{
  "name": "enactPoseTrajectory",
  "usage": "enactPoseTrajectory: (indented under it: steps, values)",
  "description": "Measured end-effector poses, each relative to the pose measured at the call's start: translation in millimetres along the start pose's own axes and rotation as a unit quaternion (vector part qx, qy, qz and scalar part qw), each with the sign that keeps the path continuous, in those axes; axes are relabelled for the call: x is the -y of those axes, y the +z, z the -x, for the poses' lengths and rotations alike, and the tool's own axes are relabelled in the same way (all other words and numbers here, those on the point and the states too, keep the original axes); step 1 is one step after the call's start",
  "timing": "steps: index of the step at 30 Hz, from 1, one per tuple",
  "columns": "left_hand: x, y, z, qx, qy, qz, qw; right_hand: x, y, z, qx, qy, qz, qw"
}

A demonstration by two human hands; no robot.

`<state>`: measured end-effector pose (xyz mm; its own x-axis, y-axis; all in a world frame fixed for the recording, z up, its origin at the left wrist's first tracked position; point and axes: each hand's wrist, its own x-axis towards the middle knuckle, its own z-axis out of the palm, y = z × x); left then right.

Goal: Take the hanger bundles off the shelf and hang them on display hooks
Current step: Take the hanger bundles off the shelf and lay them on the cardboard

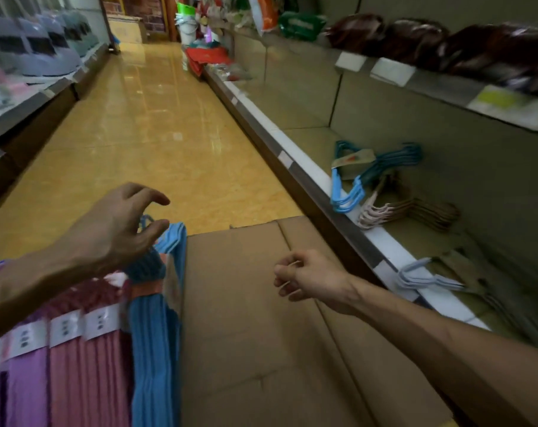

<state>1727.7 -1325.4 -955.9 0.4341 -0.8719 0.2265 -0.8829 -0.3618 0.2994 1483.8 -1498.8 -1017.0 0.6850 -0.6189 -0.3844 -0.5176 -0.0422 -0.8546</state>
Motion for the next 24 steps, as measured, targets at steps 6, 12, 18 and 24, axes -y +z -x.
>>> enactPoseTrajectory:
  steps: [6,12,18,24]
  values:
    - [-82.3,19.4,-19.7,-0.003,0.061,0.086,0.994,-14.2,-63.8,4.8,-0.056,0.027,-0.137,0.989]
    - [-143.5,35.4,-36.2,0.000,0.058,0.206,0.977,-18.1,-95.9,-33.7,-0.094,0.042,-0.353,0.930]
    - [-146.6,55.7,-51.3,-0.002,0.018,0.257,0.966,-21.8,-117.0,-93.0,-0.126,0.039,-0.508,0.851]
    - [-127.4,84.8,-46.0,-0.007,-0.026,0.282,0.959,-20.6,-123.9,-138.1,-0.135,0.035,-0.594,0.793]
